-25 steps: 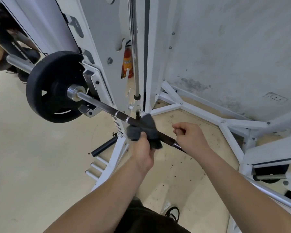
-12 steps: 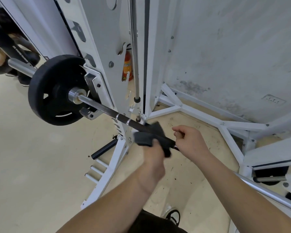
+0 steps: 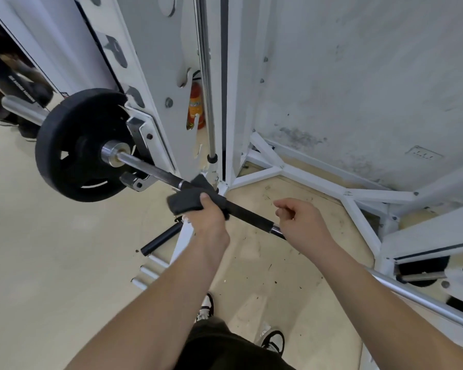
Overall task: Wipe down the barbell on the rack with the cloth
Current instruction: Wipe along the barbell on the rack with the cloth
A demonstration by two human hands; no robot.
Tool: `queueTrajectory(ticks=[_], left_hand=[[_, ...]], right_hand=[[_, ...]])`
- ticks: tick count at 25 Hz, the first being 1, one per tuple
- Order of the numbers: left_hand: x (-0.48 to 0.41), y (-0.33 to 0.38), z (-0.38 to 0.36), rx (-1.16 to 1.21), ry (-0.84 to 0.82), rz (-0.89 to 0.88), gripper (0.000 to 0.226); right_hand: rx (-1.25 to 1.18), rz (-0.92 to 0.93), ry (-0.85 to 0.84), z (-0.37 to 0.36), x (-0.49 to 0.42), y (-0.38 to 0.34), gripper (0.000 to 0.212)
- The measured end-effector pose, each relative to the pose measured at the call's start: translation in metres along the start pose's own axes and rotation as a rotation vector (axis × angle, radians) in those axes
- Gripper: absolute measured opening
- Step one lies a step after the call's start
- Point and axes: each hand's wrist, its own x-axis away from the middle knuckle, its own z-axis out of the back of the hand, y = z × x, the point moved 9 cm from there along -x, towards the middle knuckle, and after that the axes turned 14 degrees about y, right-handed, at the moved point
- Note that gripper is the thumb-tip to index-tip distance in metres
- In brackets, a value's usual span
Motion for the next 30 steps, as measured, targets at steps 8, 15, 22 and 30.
queueTrajectory(ticks=[8, 15, 22, 30], left_hand=[[0.044, -0.075, -0.022, -0.208, -0.468, 0.321, 0.017], [-0.010, -0.025, 0.001, -0.077, -0.313, 0.147, 0.015], [-0.030, 0.147, 0.043, -0.236, -0.316, -0.646, 0.015], [-0.046, 0.117, -0.026, -1.166, -0.332, -1.798, 0.040]], right_hand=[[0.069, 0.103, -0.050, -0.017, -0.006, -0.022, 0.025], [0.046, 0.106, -0.066, -0.026, 0.003, -0.042, 0.025], [0.077, 0.101, -0.086, -0.068, 0.003, -0.065, 0.025], [0.404, 0.234, -0.026, -0.112, -0.003, -0.098, 0.034]])
